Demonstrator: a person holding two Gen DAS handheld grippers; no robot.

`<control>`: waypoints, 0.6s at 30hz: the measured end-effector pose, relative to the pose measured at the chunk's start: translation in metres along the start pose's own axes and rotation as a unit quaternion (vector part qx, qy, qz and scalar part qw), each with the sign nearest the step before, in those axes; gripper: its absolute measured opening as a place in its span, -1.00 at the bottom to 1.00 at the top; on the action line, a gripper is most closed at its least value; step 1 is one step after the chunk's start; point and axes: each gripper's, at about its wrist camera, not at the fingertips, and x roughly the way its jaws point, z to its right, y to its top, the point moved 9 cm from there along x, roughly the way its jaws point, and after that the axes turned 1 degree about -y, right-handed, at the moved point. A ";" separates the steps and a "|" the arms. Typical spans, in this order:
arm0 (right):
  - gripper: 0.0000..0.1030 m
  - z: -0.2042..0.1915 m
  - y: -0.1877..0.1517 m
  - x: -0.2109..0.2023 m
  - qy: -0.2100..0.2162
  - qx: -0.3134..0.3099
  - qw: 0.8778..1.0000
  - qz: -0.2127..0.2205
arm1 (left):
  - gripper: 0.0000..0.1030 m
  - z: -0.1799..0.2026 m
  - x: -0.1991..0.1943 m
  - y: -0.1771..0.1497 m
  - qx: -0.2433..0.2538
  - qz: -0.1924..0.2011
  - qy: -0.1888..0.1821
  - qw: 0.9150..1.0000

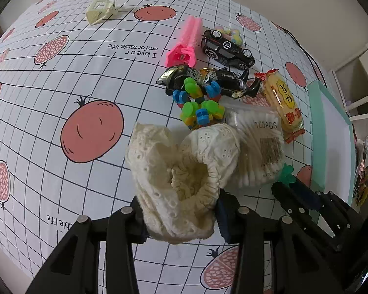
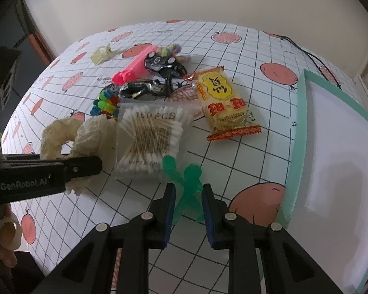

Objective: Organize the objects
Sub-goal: 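Grasp the cream lace cloth with the left tool while the right tool grasps the green figure, then carry the lace cloth and green figure with both tools over the mint-green box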

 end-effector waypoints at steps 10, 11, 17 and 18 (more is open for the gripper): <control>-0.56 0.000 0.002 -0.004 0.003 0.003 1.000 0.004 | -0.29 -0.005 -0.002 0.004 -0.011 -0.008 -0.018 1.000; -0.56 -0.001 0.002 -0.005 0.004 0.003 1.000 0.006 | -0.30 -0.005 -0.003 0.004 -0.011 -0.008 -0.019 1.000; -0.56 -0.002 0.007 -0.017 0.004 0.003 1.000 0.023 | -0.35 -0.007 -0.012 0.002 -0.014 -0.003 -0.029 0.999; -0.56 -0.001 0.009 -0.019 0.003 0.006 1.000 0.026 | -0.35 -0.007 -0.014 0.002 -0.013 -0.002 -0.031 0.999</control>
